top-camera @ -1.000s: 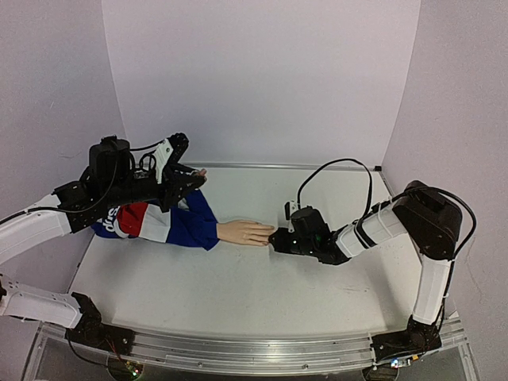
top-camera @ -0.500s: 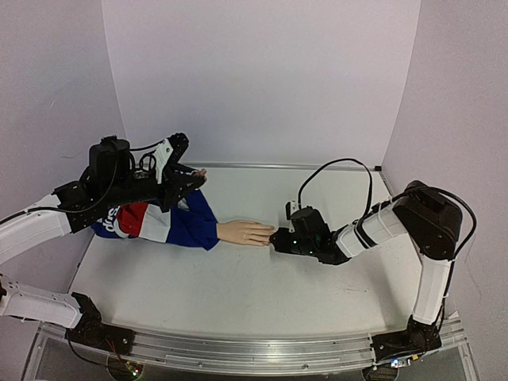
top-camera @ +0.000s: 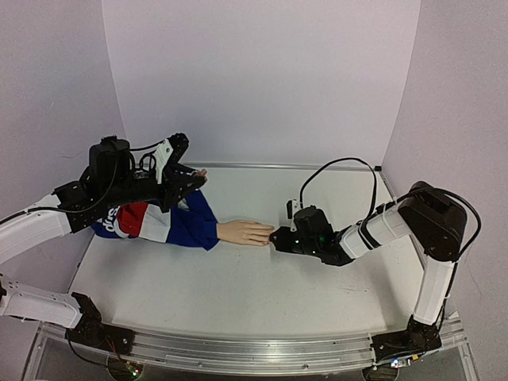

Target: Paint the nails

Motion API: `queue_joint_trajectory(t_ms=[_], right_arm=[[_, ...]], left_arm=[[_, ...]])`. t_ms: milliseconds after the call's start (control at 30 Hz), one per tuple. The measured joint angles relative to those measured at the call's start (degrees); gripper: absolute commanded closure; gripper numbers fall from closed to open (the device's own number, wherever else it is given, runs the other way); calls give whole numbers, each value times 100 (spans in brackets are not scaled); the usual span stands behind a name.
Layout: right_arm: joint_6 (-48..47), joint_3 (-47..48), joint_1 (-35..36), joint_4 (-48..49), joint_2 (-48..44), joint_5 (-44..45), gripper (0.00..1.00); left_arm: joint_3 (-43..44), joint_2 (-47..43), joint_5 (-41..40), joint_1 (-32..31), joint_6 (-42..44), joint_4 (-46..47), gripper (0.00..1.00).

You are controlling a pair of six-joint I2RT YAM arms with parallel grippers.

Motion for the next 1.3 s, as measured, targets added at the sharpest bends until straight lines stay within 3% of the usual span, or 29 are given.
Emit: queue_joint_trajectory(t_ms=[1300], right_arm=[[57,144,2,146,192,-170,100]], left_arm=[[0,0,39,0,2,-2,100]])
